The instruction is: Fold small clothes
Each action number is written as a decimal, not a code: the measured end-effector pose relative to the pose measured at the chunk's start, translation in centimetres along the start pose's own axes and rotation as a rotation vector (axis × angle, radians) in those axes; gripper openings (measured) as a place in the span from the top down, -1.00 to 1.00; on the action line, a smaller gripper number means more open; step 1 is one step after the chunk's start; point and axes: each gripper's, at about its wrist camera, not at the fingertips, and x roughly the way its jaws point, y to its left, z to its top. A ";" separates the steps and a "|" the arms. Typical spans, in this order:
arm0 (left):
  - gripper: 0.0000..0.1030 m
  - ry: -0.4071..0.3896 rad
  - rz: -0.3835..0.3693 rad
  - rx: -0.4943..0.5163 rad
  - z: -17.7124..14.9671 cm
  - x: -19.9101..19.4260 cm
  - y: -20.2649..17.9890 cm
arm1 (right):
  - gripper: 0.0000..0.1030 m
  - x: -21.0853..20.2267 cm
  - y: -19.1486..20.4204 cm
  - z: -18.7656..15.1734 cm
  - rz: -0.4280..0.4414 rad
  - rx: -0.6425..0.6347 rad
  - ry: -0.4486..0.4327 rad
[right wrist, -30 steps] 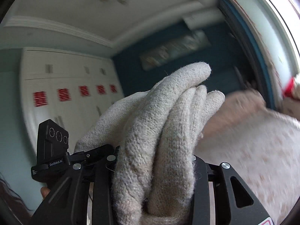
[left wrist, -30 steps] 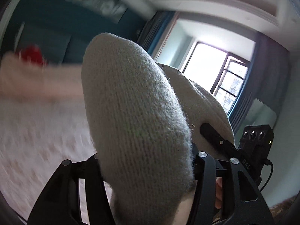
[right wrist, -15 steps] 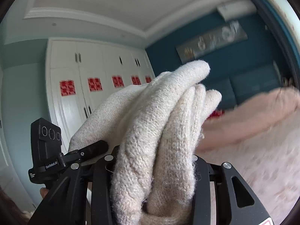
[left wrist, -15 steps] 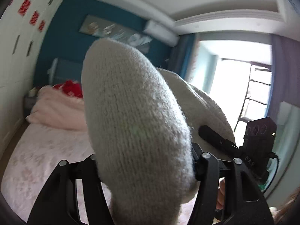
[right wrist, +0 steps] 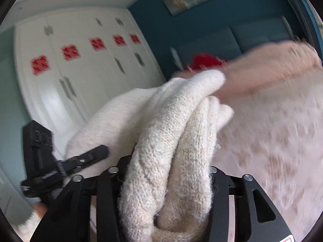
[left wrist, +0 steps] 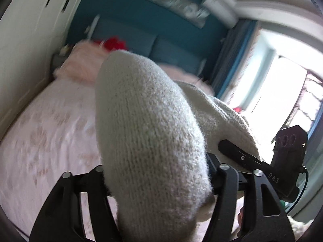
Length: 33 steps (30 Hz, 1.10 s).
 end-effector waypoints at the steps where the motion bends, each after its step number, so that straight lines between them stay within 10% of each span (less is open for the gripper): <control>1: -0.42 0.055 0.038 -0.020 -2.0 2.1 1.5 | -0.11 2.0 -1.7 -2.3 -0.050 0.009 0.072; 6: -0.21 0.323 0.315 -0.055 -11.4 8.2 8.1 | -0.13 3.8 -8.6 -11.3 -0.270 0.143 0.332; 10: -0.42 0.234 0.271 -0.070 -11.1 4.6 7.5 | -0.15 1.3 -7.9 -10.4 -0.234 0.154 0.301; 13: -0.69 0.202 0.235 -0.113 -9.9 4.6 7.5 | -0.67 3.3 -7.3 -9.6 -0.205 0.148 0.340; 18: -0.73 0.269 0.189 -0.337 -11.2 7.3 10.4 | -0.67 9.7 -10.2 -12.4 -0.174 0.321 0.491; 19: -0.70 0.287 0.169 -0.398 -11.8 8.1 11.5 | -0.59 10.6 -10.7 -13.1 -0.161 0.359 0.511; 21: -0.34 0.319 0.170 -0.463 -12.6 9.4 12.9 | 0.17 11.9 -11.2 -14.0 -0.092 0.430 0.517; 23: -0.07 0.328 0.147 -0.474 -12.5 10.0 13.3 | 0.37 12.1 -10.6 -13.5 -0.085 0.437 0.495; 29: 0.12 0.169 0.038 -0.333 -8.0 7.6 9.5 | 0.44 5.6 -4.1 -7.2 -0.051 0.176 0.268; 33: -0.07 0.244 0.096 -0.291 -10.8 9.8 9.3 | 0.32 6.3 -6.8 -9.8 -0.161 0.151 0.361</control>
